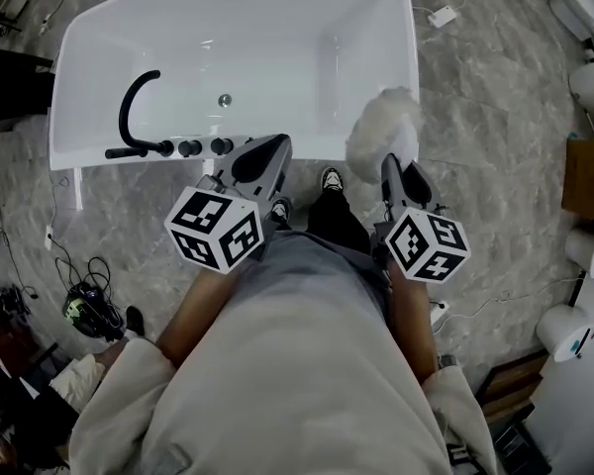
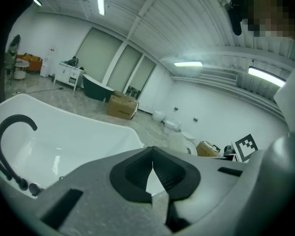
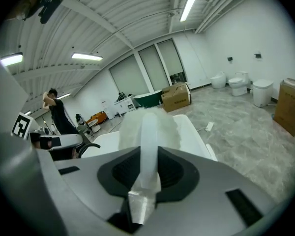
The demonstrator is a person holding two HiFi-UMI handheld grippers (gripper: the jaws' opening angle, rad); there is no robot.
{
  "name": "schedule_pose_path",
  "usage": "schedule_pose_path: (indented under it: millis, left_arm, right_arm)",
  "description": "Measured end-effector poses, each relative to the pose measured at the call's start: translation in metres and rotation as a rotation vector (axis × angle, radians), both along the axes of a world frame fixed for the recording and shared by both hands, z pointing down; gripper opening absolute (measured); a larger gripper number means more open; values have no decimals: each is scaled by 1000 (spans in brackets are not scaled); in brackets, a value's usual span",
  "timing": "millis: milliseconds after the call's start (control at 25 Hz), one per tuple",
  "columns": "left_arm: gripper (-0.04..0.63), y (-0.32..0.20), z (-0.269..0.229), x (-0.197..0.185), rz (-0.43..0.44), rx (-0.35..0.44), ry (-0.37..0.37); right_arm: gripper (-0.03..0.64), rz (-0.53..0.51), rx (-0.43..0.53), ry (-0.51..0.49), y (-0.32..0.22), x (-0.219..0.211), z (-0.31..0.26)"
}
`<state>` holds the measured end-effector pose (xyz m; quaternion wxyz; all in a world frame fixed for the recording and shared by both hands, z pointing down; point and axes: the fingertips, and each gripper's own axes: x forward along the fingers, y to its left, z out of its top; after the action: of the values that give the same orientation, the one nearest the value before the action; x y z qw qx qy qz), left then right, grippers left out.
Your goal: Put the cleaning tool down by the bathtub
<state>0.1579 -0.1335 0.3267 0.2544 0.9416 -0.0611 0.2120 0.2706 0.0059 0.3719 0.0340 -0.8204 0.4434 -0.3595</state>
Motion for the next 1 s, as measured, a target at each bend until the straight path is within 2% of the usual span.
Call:
schedule_pose_path:
  millis: [360,1000]
  left_arm:
    - [5,-11,10,14,-145,1,-39]
    - [5,14,18,8,-384,10,-53]
  right_arm:
    - [75,-197,-13,-16,-31,29,18]
    - [75,-495,-12,-34,-42,37,38]
